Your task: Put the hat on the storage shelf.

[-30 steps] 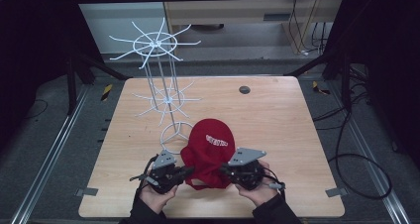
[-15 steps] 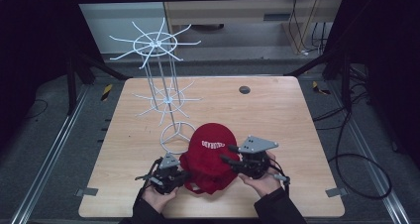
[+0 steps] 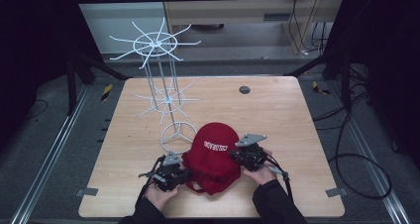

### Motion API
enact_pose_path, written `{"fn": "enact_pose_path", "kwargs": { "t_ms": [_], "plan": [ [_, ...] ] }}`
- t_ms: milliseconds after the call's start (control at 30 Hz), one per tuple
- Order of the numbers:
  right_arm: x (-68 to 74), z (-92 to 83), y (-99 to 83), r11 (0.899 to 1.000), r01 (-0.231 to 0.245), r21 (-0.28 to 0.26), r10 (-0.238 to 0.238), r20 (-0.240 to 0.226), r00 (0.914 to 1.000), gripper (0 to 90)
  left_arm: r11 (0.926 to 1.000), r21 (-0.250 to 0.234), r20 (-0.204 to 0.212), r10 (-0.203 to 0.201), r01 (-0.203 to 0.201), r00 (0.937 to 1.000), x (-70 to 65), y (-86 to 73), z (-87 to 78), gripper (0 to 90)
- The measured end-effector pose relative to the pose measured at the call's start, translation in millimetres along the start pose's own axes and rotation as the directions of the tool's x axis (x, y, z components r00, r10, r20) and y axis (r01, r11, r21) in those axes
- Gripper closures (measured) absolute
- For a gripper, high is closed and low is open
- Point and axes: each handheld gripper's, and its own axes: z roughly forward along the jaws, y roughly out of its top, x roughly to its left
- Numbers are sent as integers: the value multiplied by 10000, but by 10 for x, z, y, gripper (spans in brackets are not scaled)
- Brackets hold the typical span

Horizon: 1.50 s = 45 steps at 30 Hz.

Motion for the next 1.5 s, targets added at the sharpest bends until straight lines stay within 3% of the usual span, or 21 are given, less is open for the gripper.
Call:
{"fn": "enact_pose_path", "kwargs": {
  "t_ms": [167, 333, 600, 667, 767, 833, 967, 1033, 1133, 1267, 1400, 1500],
  "plan": [
    [-29, -126, -39, 9993, -373, -10, 373, 275, 9989, 891, 9999, -121, -85, 50, -51, 10000, 2, 72, 63, 858],
    [-79, -381, -217, 9959, -900, -51, 902, 552, 9944, 888, 9998, -197, -172, 100, -103, 9998, -28, 253, 253, 858],
    [-154, -766, -566, 9852, -1657, -449, 1686, 723, 9830, 885, 9990, -264, -167, 368, -372, 9992, -247, 547, 606, 859],
    [-139, -848, -663, 9818, -1845, -442, 1874, 712, 9797, 879, 9991, -365, -163, 216, -222, 9996, -301, 628, 767, 859],
    [-130, -877, -707, 9812, -1869, -487, 1900, 692, 9793, 868, 9995, -296, -130, 97, -101, 9999, -303, 659, 844, 858],
    [-137, -887, -724, 9822, -1790, -571, 1831, 766, 9801, 851, 9995, -231, -120, 230, -232, 9997, -304, 663, 889, 835],
    [-171, -919, -726, 9822, -1669, -868, 1737, 777, 9817, 797, 9981, -410, -398, 445, -462, 9982, -268, 634, 791, 678],
    [-173, -955, -731, 9805, -1636, -1092, 1730, 829, 9814, 761, 9970, -645, -302, 401, -419, 9987, -231, 615, 670, 670],
    [-172, -1031, -737, 9775, -1535, -1448, 1683, 957, 9811, 715, 9960, -619, -199, 635, -646, 9978, -220, 544, 453, 637],
    [-173, -1085, -806, 9765, -1475, -1569, 1630, 908, 9824, 680, 9923, -239, 27, 1214, -1213, 9926, -300, 419, 280, 576],
    [-169, -1010, -808, 9809, -1476, -1265, 1594, 894, 9832, 671, 9927, -73, -65, 1205, -1206, 9927, -294, 419, 331, 563],
    [-187, -924, -731, 9848, -1215, -1240, 1338, 954, 9864, 654, 9927, 333, -168, 1165, -1159, 9931, -265, 421, 421, 469]
  ]
}}
